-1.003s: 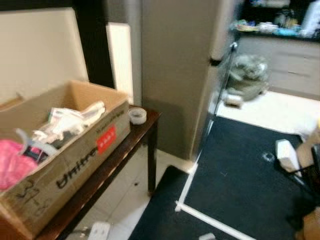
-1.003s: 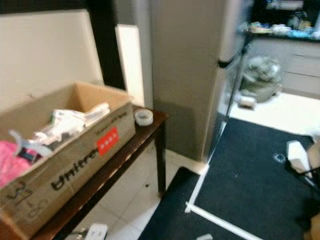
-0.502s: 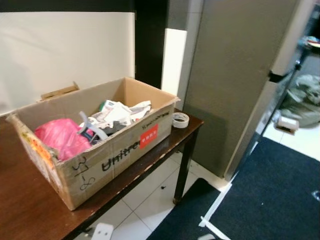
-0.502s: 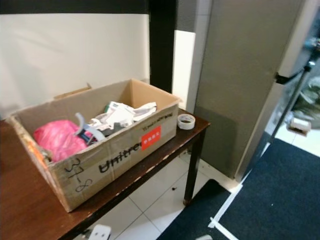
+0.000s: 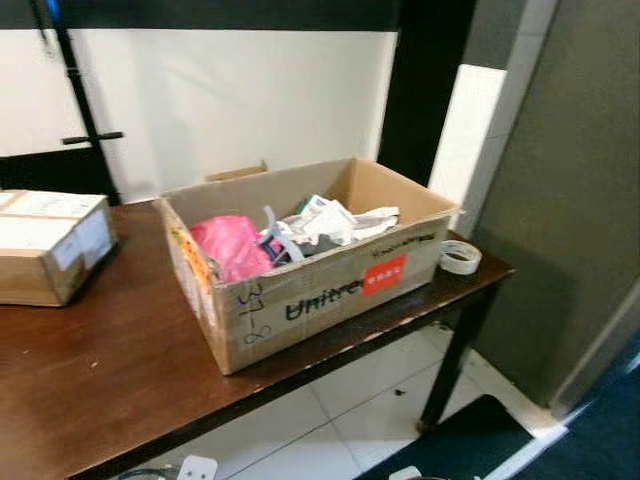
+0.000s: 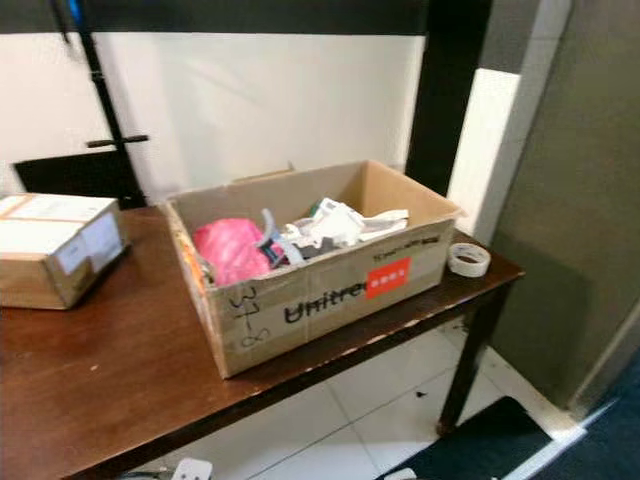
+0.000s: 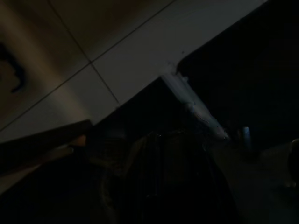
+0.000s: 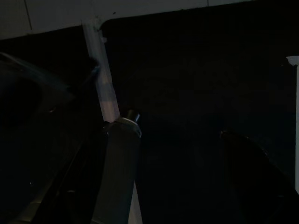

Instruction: Picking trash to rubbish bin

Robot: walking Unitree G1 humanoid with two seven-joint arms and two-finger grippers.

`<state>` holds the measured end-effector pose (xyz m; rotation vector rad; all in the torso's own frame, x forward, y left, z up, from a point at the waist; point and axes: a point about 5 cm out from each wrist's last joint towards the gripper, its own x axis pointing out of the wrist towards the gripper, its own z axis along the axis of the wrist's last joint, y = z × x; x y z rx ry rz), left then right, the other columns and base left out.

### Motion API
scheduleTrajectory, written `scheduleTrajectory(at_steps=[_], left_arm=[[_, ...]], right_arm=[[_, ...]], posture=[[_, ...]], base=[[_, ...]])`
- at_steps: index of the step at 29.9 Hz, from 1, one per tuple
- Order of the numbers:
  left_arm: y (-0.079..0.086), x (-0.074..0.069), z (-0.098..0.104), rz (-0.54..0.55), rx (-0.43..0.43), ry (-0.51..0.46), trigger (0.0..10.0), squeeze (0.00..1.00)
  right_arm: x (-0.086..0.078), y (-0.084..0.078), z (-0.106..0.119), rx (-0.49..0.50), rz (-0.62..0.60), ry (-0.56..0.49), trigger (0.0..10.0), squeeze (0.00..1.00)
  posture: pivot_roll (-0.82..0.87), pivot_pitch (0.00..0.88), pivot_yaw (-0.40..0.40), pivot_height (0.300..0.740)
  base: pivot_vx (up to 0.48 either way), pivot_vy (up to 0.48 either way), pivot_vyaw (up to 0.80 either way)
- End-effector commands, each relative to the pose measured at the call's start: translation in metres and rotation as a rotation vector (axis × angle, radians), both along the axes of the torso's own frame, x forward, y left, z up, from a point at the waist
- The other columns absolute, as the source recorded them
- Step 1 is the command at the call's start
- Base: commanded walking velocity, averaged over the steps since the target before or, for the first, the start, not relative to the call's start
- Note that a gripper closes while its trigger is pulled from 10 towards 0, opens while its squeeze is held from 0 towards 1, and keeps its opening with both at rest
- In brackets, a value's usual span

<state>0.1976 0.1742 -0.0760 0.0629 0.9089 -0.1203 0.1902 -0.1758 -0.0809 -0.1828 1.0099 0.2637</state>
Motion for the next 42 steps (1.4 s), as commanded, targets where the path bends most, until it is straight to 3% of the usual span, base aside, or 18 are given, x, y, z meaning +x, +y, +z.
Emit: scheduleTrajectory(at_steps=[1, 18, 22, 42], left_arm=[[0.000, 0.000, 0.000, 0.018, -0.006, -0.002, 10.0, 0.00], [0.008, 0.010, 0.006, 0.071, 0.003, -0.033, 10.0, 0.00], [0.007, 0.013, 0.008, 0.073, -0.013, -0.047, 10.0, 0.00], [0.005, 0.017, 0.010, 0.082, -0.037, -0.061, 10.0, 0.04]], right_arm=[[0.002, 0.001, 0.001, 0.002, -0.003, -0.003, 10.0, 0.00], [0.007, 0.001, 0.003, 0.001, -0.027, -0.025, 10.0, 0.00], [0.011, -0.001, 0.005, 0.005, -0.086, -0.045, 10.0, 0.00], [0.013, -0.001, 0.007, 0.012, -0.076, -0.049, 10.0, 0.00]], posture=[[0.03, 0.056, -0.053, 0.740], [0.04, 0.057, -0.048, 0.740], [0.04, 0.057, -0.049, 0.740], [0.03, 0.041, -0.050, 0.740]], base=[[0.000, 0.000, 0.80], [0.000, 0.000, 0.80], [0.000, 0.000, 0.00], [0.000, -0.193, 0.00]])
